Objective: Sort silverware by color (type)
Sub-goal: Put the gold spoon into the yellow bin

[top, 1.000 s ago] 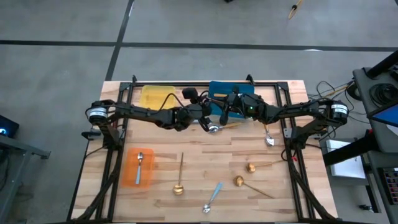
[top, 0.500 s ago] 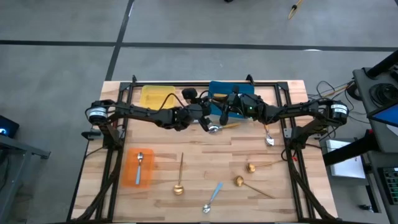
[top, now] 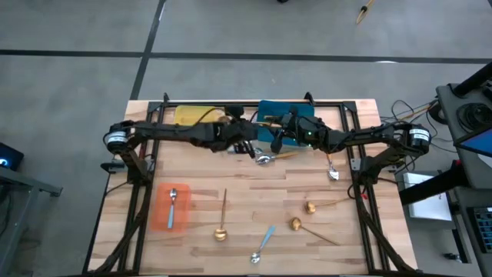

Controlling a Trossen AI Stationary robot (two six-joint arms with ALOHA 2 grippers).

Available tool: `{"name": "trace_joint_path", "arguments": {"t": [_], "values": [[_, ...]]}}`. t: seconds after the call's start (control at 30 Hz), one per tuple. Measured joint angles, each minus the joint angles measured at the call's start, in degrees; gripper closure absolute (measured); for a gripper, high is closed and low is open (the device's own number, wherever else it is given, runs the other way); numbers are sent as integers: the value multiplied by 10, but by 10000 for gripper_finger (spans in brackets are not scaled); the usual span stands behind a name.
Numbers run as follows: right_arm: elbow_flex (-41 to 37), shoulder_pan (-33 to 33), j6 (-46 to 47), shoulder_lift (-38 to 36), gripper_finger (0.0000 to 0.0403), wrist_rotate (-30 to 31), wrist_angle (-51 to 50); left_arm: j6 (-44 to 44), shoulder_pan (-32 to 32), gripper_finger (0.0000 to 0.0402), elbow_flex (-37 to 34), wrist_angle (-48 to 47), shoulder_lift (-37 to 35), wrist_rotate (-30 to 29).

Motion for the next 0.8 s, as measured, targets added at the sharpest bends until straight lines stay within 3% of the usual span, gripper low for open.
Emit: {"name": "trace_joint_path", "arguments": {"t": [0.17, 0.33, 0.5, 0.8], "values": [[0, 0, -11, 0, 268, -1, -1, -19, 57, 397, 49, -170, -13, 100], [0, 0, -22, -5, 275, -1, -8, -5, 143, 391, 54, -269, -20, 218], [0, 0, -22, -17, 280, -1, -19, 43, 243, 395, 33, -291, -20, 311], [0, 0, -31, -27, 273, -1, -34, 78, 359, 395, 21, -288, -20, 367]]}}
